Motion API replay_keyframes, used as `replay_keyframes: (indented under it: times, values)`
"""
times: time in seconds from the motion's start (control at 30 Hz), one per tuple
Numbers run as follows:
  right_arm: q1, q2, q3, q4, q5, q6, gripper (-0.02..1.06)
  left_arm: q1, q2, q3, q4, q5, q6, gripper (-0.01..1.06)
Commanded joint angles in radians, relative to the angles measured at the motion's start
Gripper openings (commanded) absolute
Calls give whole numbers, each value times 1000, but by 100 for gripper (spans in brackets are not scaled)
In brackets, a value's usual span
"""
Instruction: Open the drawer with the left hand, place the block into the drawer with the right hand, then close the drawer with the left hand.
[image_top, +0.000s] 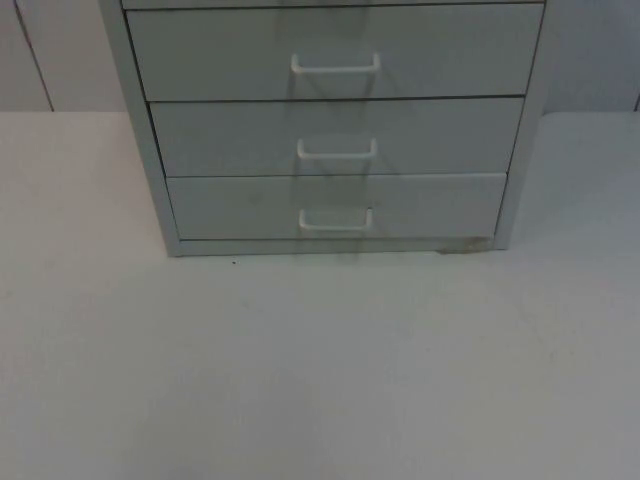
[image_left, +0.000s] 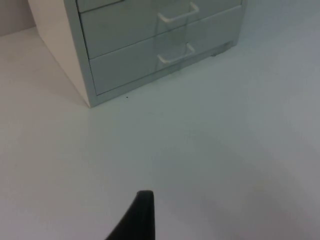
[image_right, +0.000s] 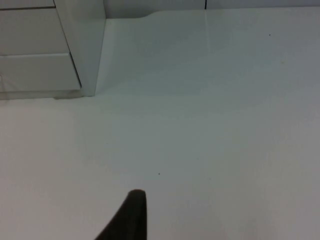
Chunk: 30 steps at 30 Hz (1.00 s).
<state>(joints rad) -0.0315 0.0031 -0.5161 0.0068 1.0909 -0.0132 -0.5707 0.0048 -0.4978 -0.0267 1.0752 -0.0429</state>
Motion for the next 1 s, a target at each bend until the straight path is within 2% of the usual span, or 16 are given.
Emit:
replay_keyframes:
  times: [0.0, 0.2, 0.37, 0.4, 0.57, 0.6, 0.73, 0.97]
  values:
    - [-4, -3, 1, 0, -13, -2, 105, 4, -5, 4, -9, -3, 0, 105]
    - [-4, -3, 1, 0, -13, -2, 105, 81, -5, 4, 9, -3, 5, 105]
    - [-4, -3, 1, 2, -13, -2, 105, 270, -5, 4, 9, -3, 5, 105]
    - [-4, -3, 1, 2, -13, -2, 105, 270, -5, 4, 9, -3, 5, 105]
    - [-4, -3, 1, 2, -13, -2, 105, 447, -5, 4, 9, -3, 5, 105]
    - [-4, -3, 1, 2, -13, -2, 105, 447, -5, 4, 9, -3, 5, 105]
    - [-4, -3, 1, 2, -13, -2, 105, 562, -5, 4, 9, -3, 5, 105]
    - [-4, -3, 1, 2, -13, -2, 105, 660, -5, 4, 9, -3, 5, 105]
